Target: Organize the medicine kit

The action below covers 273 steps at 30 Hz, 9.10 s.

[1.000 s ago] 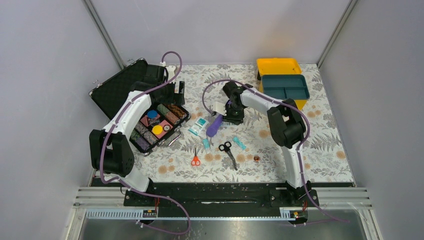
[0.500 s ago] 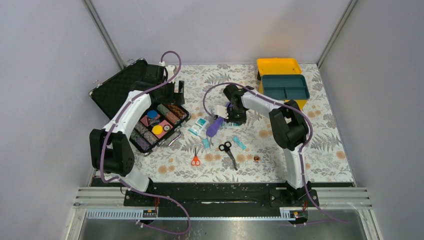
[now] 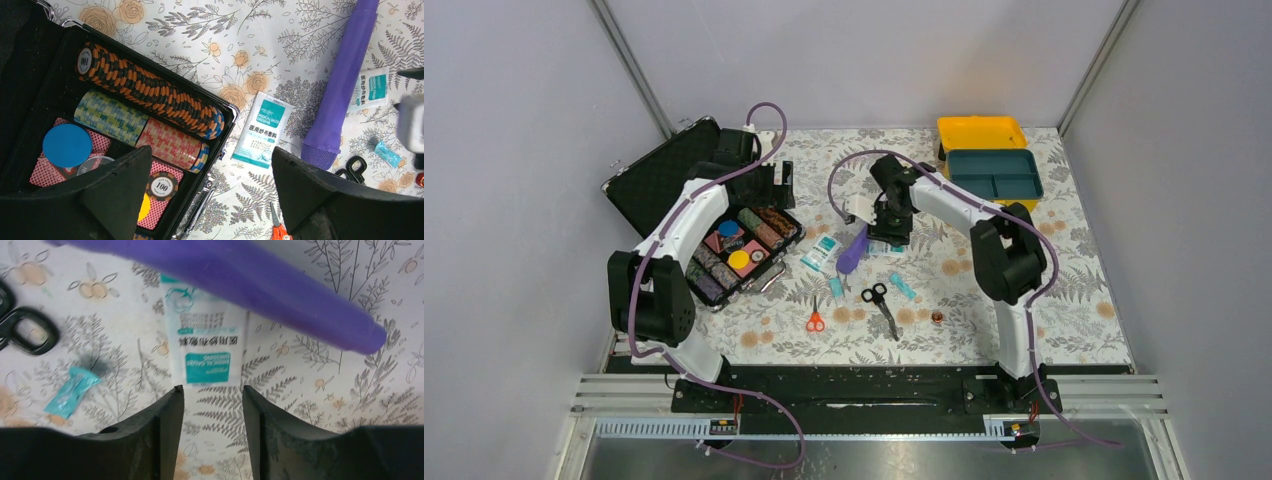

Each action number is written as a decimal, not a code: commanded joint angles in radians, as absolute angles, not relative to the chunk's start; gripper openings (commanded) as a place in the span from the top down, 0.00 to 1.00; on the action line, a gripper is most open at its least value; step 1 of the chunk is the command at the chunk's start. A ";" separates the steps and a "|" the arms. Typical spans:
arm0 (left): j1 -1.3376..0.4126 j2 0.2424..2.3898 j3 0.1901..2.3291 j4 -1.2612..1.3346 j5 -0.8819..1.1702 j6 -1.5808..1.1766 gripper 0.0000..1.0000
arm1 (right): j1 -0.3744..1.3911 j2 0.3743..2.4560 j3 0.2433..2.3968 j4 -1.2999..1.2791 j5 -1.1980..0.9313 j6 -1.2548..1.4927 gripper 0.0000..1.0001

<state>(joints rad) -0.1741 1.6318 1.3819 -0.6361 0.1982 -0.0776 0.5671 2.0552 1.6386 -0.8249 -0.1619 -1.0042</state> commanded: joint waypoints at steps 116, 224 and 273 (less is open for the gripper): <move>-0.222 1.674 1.339 -0.631 0.302 -0.009 0.39 | 0.116 1.845 1.913 -0.822 -0.566 -0.383 0.01; -0.470 1.894 1.307 -0.705 0.059 -0.021 0.53 | 0.187 1.576 1.472 -0.548 -0.296 -0.024 0.00; -0.380 1.827 1.685 -0.491 0.707 -0.106 1.00 | 0.322 1.879 1.686 -0.150 -0.773 0.405 0.25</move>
